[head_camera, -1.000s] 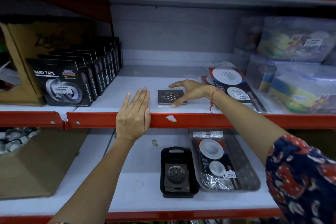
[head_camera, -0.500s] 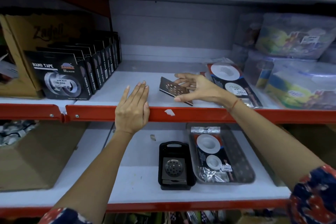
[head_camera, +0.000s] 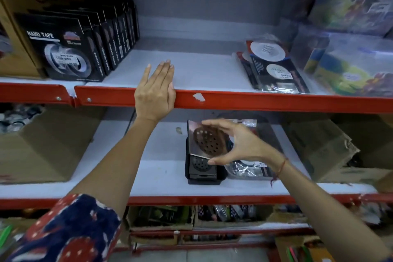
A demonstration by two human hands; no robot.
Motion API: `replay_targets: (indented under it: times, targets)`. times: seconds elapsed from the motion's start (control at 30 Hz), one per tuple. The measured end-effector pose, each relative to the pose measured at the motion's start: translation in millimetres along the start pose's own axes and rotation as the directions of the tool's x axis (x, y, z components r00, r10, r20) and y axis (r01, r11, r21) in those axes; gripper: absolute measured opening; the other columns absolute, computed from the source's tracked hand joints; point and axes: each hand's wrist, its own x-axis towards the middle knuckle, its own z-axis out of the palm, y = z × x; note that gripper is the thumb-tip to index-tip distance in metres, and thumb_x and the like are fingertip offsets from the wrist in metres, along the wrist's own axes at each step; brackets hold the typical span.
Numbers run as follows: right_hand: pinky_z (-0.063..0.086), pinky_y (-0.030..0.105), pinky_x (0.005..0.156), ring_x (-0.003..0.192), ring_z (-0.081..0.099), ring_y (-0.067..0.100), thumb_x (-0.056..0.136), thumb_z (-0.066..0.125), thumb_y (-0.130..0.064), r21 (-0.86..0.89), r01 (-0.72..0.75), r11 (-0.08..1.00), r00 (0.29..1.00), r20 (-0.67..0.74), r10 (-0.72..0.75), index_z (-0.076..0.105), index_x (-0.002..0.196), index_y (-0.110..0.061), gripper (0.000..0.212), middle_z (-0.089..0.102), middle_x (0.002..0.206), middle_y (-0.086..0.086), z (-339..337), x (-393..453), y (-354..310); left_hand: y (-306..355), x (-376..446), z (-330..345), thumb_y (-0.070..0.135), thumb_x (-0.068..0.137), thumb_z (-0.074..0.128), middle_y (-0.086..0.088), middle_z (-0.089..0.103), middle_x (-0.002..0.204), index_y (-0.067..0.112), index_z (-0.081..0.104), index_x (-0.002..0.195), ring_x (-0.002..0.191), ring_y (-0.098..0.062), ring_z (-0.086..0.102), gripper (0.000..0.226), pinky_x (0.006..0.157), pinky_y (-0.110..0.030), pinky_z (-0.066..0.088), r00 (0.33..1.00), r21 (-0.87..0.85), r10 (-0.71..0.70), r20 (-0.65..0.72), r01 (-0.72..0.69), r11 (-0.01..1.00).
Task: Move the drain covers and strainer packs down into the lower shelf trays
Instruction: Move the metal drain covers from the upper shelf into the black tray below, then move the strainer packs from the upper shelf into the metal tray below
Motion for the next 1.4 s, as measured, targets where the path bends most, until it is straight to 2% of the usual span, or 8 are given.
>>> replay_targets:
  times: [0.2,0.37,0.63,0.8,0.93,1.17,1.3,1.4]
  targets:
    - [0.042,0.030,0.107,0.125,0.051,0.010,0.052,0.081,-0.051,-0.313,-0.142,0.939,0.985,0.050,0.166,0.038,0.141,-0.026,0.101,0.052,0.138,-0.007,52.2,50.3,80.3,-2.9,0.1,3.8,0.017,0.095,0.035,-0.010,0.062,0.131,0.003,0.061,0.125,0.123,-0.019,0.058,0.043,0.110,-0.043,0.039,0.999,0.003,0.023,-0.037,-0.023,1.000]
    - [0.043,0.033,0.105,0.124,0.052,0.025,0.055,0.083,-0.043,-0.426,-0.240,0.872,0.933,0.146,0.329,0.038,0.141,-0.010,0.102,0.055,0.135,0.008,77.9,87.0,125.0,-4.5,-0.7,6.8,0.018,0.095,0.034,-0.011,0.060,0.132,0.003,0.060,0.126,0.124,-0.020,0.057,0.044,0.109,-0.044,0.040,0.996,0.007,0.053,-0.069,-0.052,0.999]
    - [0.035,0.035,0.111,0.135,0.039,0.029,0.063,0.082,-0.039,-0.530,-0.227,0.817,0.876,0.254,0.409,0.022,0.149,-0.015,0.107,0.039,0.149,0.011,87.1,114.9,142.4,-4.5,-1.0,8.2,0.018,0.094,0.033,-0.011,0.059,0.133,0.003,0.059,0.128,0.126,-0.019,0.056,0.045,0.110,-0.043,0.039,0.995,0.009,0.068,-0.077,-0.068,0.998]
    - [0.040,0.039,0.107,0.130,0.045,0.031,0.065,0.080,-0.042,-0.543,-0.200,0.816,0.893,0.241,0.379,0.036,0.142,-0.012,0.094,0.044,0.144,0.012,86.3,107.9,133.0,-3.7,0.6,5.4,0.019,0.095,0.032,-0.010,0.060,0.133,0.003,0.059,0.128,0.126,-0.019,0.056,0.045,0.111,-0.043,0.038,0.997,-0.011,0.059,-0.052,-0.060,0.998]
    - [0.038,0.035,0.109,0.133,0.042,0.024,0.074,0.073,-0.044,-0.492,-0.090,0.866,0.950,0.220,0.223,0.038,0.143,-0.016,0.082,0.043,0.147,0.005,70.1,86.1,100.7,-2.1,1.0,2.2,0.018,0.095,0.034,-0.009,0.059,0.134,0.004,0.059,0.128,0.126,-0.019,0.056,0.044,0.111,-0.043,0.038,0.999,-0.031,0.034,-0.036,-0.036,0.999]
    - [0.044,0.027,0.104,0.116,0.057,0.004,0.081,0.066,-0.046,-0.346,0.087,0.934,0.996,0.003,-0.092,0.062,0.123,-0.024,0.047,0.063,0.126,-0.010,0.6,36.2,18.8,8.9,6.0,-11.2,0.016,0.096,0.040,-0.006,0.071,0.116,0.009,0.071,0.111,0.110,-0.016,0.067,0.035,0.109,-0.040,0.042,0.989,-0.169,-0.145,0.041,0.150,0.974]
    - [0.051,0.021,0.096,0.102,0.067,0.001,0.080,0.073,-0.028,-0.067,0.156,0.985,0.964,-0.206,-0.167,0.072,0.109,-0.017,0.031,0.072,0.110,-0.007,-49.2,18.0,-18.1,29.3,41.0,-29.1,0.022,0.099,0.041,-0.015,0.076,0.085,0.009,0.071,0.110,0.079,-0.027,0.070,0.035,0.113,-0.036,0.034,0.870,-0.288,-0.405,0.281,0.479,0.829]
    - [0.055,0.022,0.086,0.090,0.071,0.009,0.080,0.073,-0.016,0.115,0.196,0.974,0.903,-0.409,-0.133,0.074,0.100,-0.009,0.021,0.076,0.097,0.001,-95.8,17.9,-26.4,50.2,82.6,-20.9,0.029,0.099,0.043,-0.011,0.074,0.104,0.011,0.070,0.112,0.097,-0.028,0.067,0.035,0.103,-0.036,0.044,0.801,-0.419,-0.376,0.466,0.574,0.703]
